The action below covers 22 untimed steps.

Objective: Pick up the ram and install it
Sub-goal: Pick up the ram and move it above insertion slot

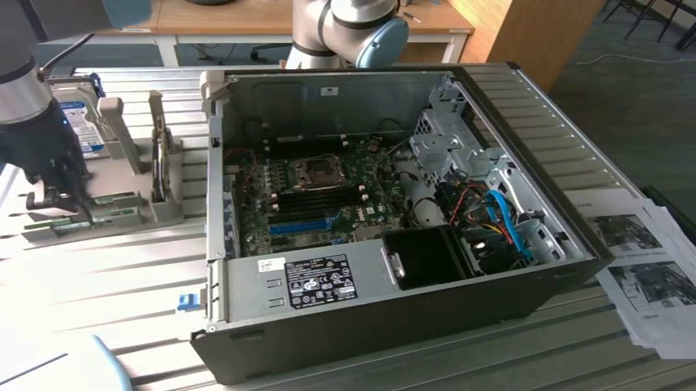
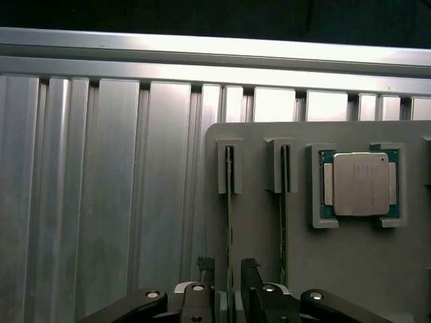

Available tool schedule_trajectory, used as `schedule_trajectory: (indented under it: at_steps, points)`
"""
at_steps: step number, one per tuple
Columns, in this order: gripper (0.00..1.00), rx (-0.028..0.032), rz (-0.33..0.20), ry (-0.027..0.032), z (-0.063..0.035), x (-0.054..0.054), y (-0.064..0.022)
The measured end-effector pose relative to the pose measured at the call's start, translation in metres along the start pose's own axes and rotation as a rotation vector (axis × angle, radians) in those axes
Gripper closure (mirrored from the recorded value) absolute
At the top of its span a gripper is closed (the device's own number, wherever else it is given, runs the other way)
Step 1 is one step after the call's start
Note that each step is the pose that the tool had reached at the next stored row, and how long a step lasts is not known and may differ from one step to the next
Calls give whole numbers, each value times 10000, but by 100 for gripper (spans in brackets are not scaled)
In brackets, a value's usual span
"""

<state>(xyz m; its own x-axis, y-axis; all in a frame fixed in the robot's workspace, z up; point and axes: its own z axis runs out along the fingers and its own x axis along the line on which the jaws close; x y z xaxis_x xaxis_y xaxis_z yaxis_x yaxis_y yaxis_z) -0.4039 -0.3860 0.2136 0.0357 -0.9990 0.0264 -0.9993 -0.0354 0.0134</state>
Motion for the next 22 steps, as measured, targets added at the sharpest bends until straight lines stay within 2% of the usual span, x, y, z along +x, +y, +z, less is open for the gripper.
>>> schedule_trajectory:
  at_steps: [6, 12, 22]
  points:
    - [71, -5, 0, 0, -1, 2, -70]
    - [71, -6, 0, 0, 3, 2, -74]
    - [71, -5, 0, 0, 69, 3, -77]
